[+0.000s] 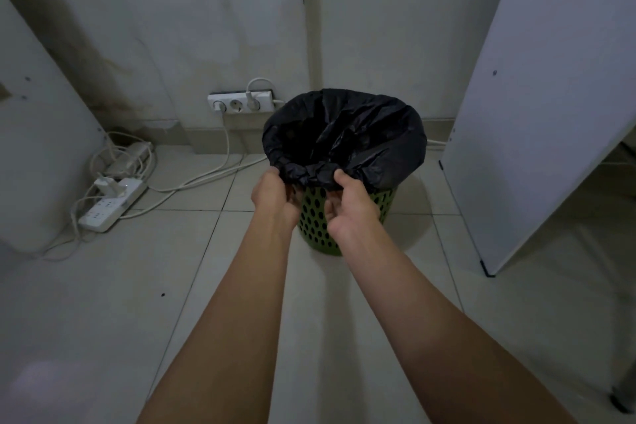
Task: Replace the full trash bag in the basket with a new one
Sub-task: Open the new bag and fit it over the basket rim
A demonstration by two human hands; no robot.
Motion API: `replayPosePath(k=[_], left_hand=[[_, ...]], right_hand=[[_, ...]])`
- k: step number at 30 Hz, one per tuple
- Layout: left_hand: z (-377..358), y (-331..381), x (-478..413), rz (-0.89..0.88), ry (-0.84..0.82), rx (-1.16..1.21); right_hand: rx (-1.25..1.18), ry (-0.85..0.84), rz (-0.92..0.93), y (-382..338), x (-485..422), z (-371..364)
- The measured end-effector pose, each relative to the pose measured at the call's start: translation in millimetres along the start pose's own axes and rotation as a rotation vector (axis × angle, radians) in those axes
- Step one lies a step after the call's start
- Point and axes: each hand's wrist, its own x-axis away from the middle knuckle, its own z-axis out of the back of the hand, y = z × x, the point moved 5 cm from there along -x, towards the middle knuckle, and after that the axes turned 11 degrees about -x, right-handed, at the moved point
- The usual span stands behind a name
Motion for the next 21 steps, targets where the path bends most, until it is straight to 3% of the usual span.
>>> replayPosePath(k=[3, 7, 13, 17, 21], left_hand=[[-1, -3, -1, -0.031, 0.029, 0.012], [1, -3, -2, -0.087, 0.186, 0.039], [-6, -7, 4, -0.053, 0.189, -0.046], [-11, 0, 1, -0.122, 0.199, -0.216], [-10, -1, -3, -0.093, 0.103, -0.151]], right_hand=[[0.027, 0.002, -0.004, 4, 2, 0], [0.024, -0.034, 0.000, 6, 4, 1], [0.053, -0.044, 0.015, 3, 3, 5], [0.063, -0.075, 0.002, 4, 0, 3], [0.115, -0.178, -0.054, 9, -8, -1]])
